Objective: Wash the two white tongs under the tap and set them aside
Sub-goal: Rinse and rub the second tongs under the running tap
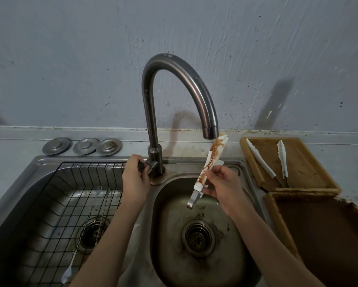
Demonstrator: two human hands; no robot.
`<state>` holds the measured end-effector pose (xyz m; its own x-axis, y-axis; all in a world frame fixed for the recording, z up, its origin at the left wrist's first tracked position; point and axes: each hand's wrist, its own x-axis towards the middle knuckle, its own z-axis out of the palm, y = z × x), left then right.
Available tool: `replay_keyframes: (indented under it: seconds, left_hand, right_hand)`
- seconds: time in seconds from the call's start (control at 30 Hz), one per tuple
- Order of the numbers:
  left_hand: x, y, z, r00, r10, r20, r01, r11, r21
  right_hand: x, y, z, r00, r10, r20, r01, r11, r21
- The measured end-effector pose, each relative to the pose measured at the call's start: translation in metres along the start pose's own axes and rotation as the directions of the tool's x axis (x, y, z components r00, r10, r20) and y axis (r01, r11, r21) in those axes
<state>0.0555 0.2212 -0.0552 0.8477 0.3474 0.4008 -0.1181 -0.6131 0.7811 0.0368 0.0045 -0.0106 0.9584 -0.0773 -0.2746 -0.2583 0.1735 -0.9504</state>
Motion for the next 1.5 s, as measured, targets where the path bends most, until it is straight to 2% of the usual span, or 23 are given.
replay_keyframes:
  seconds: [0.73, 1.5]
  left_hand:
    - [-0.0058, 0.0031, 0.0013, 0.997, -0.066, -0.045, 0.063, 0.996, -0.056]
    - [-0.0096, -0.0025, 0.0011, 0.998, -0.01, -0.055, 0.005, 0.996, -0.092]
  right_hand:
    - [0.002, 0.0028, -0.0026, 1.0, -0.015, -0.017, 0.015, 1.0, 0.007]
    - [0.0025, 0.0046, -0.0047, 0.999, -0.031, -0.018, 0.032, 0.999, 0.028]
